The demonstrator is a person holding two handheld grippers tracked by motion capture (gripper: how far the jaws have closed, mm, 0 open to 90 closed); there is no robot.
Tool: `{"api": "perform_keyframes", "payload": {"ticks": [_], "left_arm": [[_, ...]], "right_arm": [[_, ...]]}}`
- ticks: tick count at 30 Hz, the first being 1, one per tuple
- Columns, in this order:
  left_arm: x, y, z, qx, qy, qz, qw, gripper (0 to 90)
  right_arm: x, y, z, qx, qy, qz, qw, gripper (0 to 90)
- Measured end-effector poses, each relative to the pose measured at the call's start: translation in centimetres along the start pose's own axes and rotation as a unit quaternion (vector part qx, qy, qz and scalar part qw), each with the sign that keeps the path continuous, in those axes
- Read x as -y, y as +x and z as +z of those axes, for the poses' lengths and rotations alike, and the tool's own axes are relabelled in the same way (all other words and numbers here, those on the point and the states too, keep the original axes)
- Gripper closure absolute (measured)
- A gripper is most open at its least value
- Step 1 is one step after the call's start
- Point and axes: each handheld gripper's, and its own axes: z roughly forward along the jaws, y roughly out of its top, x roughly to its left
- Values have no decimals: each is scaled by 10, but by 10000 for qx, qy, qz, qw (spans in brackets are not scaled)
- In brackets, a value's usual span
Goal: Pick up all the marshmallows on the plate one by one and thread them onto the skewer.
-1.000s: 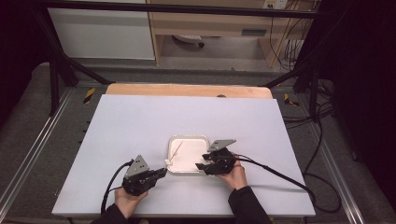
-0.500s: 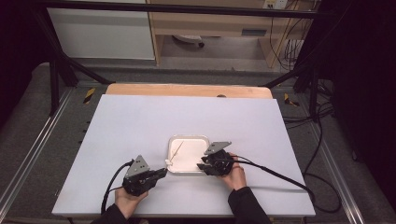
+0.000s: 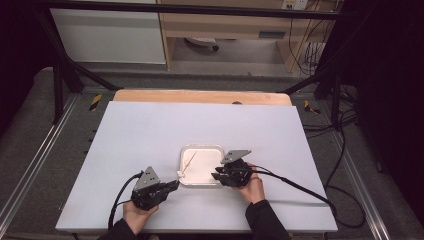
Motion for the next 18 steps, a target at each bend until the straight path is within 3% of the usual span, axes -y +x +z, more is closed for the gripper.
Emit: {"api": "perform_keyframes", "payload": {"ticks": [7,18], "left_arm": [[0,-1,0,35,-16,24,10000,887],[0,-2,1,70,0,35,10000,886]], "right_arm": [[-8,-1,-17,-196,-317,173,9992,708],[-20,-6,-45,-451,-854,472,9942,714]]}}
